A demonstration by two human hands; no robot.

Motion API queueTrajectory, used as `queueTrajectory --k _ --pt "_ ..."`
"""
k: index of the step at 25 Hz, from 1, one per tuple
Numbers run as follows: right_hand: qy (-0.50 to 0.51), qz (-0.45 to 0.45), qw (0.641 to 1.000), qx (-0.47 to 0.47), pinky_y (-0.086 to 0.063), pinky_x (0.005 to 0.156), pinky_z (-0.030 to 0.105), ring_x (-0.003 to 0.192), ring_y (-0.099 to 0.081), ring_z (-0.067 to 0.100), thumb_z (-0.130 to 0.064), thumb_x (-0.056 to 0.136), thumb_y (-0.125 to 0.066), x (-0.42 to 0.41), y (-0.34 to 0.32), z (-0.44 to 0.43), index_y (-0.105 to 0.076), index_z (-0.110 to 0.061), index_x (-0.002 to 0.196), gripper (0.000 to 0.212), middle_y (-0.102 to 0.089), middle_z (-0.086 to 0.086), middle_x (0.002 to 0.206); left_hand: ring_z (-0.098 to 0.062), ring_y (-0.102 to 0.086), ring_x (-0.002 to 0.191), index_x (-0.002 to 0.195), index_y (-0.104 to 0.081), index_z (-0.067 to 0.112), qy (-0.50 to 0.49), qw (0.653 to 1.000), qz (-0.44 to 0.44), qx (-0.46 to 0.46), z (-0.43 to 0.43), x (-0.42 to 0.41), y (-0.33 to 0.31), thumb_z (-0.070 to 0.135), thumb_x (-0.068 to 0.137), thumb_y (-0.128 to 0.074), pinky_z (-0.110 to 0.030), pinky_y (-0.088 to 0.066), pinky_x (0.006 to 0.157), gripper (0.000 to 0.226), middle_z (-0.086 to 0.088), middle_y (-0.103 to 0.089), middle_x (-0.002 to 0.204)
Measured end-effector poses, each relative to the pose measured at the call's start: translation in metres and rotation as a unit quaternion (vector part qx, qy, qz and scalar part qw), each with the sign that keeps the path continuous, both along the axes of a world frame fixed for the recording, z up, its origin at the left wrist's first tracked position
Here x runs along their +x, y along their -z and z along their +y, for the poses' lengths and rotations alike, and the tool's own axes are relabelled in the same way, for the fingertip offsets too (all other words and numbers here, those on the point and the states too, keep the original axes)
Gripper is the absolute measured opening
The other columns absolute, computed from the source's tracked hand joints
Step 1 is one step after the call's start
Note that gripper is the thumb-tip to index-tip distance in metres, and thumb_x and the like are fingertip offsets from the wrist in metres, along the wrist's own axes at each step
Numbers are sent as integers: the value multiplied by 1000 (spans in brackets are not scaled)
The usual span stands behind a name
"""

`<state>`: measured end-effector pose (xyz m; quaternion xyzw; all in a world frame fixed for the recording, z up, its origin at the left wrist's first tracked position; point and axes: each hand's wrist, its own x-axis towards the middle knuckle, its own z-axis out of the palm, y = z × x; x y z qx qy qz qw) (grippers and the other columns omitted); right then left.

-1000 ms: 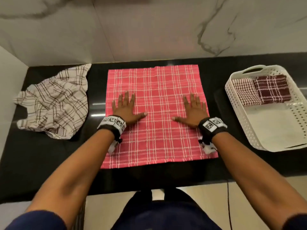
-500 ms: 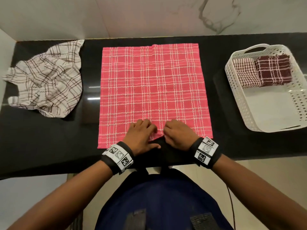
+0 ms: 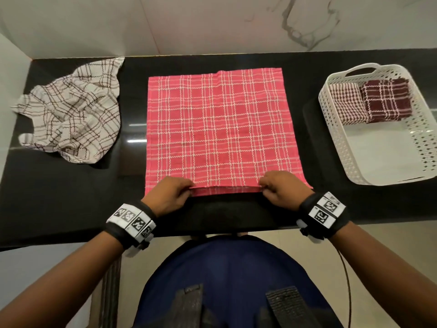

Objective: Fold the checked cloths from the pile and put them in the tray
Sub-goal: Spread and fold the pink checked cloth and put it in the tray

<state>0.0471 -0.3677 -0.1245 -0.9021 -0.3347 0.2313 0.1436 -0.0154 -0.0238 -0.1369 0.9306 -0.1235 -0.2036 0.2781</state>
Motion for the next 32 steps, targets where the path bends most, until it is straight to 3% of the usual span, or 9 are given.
queueTrajectory --k 4,8,12,14,18,22,25,28,32 --pt "107 -34 989 96 -46 65 26 66 -59 12 -22 87 -71 46 -28 -20 -72 -18 89 4 -67 -4 74 -1 -61 76 94 -70 30 -89 995 -27 -40 34 37 -22 27 91 -68 -23 -44 70 4 19 -66 81" --pt "248 -14 952 177 -45 69 10 72 -64 -2 -29 85 -77 132 -36 -21 -74 -20 85 10 -71 -11 78 -11 -62 80 99 -74 23 -173 981 -85 4 61 128 -30 35 89 -70 -26 -43 72 17 10 -67 86" --pt "352 104 909 198 -52 75 36 71 -64 18 -18 83 -80 164 -4 -11 -73 1 87 21 -73 15 81 -21 -64 87 103 -73 16 -145 986 -25 74 63 167 -5 33 92 -66 -27 -41 74 21 -2 -70 92" --pt "373 106 906 167 -53 79 37 77 -67 21 -22 82 -81 157 10 -12 -75 -4 87 20 -75 14 86 -19 -62 85 104 -72 18 -146 987 -1 74 62 165 1 34 93 -64 -30 -45 76 21 -3 -71 96" --pt "363 125 906 176 -55 77 30 80 -72 14 -30 83 -79 119 13 -32 -76 -19 84 12 -76 -2 84 -6 -65 75 92 -69 32 -132 990 46 -4 63 122 3 34 93 -64 -36 -57 77 5 11 -70 85" --pt "344 177 893 230 -59 77 29 82 -75 15 -30 83 -79 94 -9 -47 -78 -20 89 12 -78 -2 89 6 -66 80 92 -70 42 -140 986 63 -58 69 87 -13 41 89 -66 -19 -51 70 5 22 -71 88" --pt "364 162 874 278 -60 66 24 78 -76 20 -29 84 -78 127 -25 -43 -76 -14 91 17 -78 5 86 2 -67 77 92 -71 41 -158 985 24 -61 79 120 -26 44 88 -66 -18 -49 67 6 21 -70 82" --pt "377 128 872 285 -59 64 24 76 -76 20 -27 88 -75 176 -29 -23 -74 -8 90 19 -77 7 84 0 -62 79 98 -73 34 -166 986 -26 -17 88 174 -28 40 90 -67 -22 -46 69 12 17 -68 87" --pt "396 117 877 244 -60 72 39 79 -74 28 -25 90 -73 221 -11 -6 -73 -2 87 23 -76 16 85 -8 -64 81 98 -71 29 -189 981 24 37 103 223 -8 43 91 -64 -25 -46 71 18 8 -69 89"
